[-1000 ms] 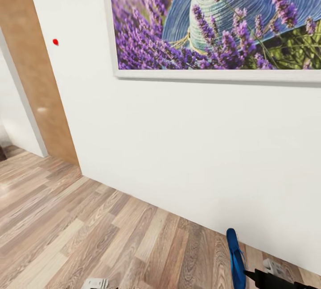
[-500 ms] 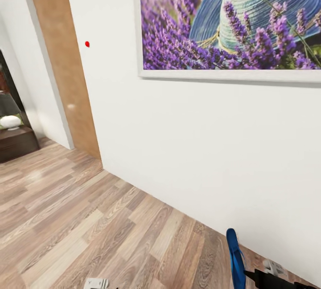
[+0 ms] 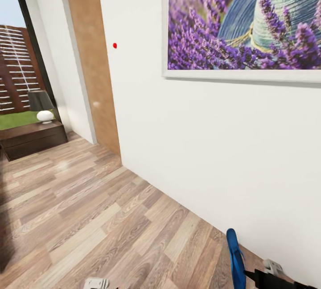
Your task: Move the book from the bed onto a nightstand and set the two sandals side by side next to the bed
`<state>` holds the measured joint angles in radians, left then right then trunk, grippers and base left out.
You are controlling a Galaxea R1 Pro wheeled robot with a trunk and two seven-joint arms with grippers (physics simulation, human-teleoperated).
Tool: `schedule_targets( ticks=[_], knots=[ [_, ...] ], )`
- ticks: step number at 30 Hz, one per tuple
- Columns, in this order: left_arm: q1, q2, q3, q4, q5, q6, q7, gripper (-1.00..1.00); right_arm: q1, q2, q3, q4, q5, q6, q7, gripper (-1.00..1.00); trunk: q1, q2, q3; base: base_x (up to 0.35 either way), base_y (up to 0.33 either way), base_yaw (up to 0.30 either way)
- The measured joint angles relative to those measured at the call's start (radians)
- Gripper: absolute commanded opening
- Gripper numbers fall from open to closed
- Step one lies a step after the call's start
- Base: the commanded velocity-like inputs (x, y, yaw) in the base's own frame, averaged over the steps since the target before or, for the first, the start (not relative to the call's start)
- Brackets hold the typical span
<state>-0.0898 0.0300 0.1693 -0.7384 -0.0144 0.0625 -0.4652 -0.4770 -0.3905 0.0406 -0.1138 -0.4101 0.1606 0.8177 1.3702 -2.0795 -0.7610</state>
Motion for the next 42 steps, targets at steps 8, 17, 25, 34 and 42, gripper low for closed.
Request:
schedule_targets(
  ticks=[8,17,25,34,42],
  knots=[
    [0.0,0.0,0.0,0.0,0.0,0.0,0.0,1.0,0.0,0.0,0.0,0.0,0.0,0.0,0.002,-1.0,-0.001,0.0,0.0,0.167,0.0,0.133],
    [0.0,0.0,0.0,-0.001,0.0,0.0,0.0,1.0,0.0,0.0,0.0,0.0,0.0,0.0,0.002,-1.0,-0.001,0.0,0.0,0.322,0.0,0.004],
    [0.0,0.0,0.0,-0.001,0.0,0.0,0.0,1.0,0.0,0.0,0.0,0.0,0.0,0.0,0.004,-1.0,-0.001,0.0,0.0,0.328,0.0,0.0],
    [0.0,0.0,0.0,-0.001,0.0,0.0,0.0,1.0,0.0,0.0,0.0,0.0,0.0,0.0,0.004,-1.0,-0.001,0.0,0.0,0.328,0.0,0.0],
    [0.0,0.0,0.0,-0.001,0.0,0.0,0.0,1.0,0.0,0.0,0.0,0.0,0.0,0.0,0.003,-1.0,0.0,0.0,0.0,0.289,0.0,0.002]
  ],
)
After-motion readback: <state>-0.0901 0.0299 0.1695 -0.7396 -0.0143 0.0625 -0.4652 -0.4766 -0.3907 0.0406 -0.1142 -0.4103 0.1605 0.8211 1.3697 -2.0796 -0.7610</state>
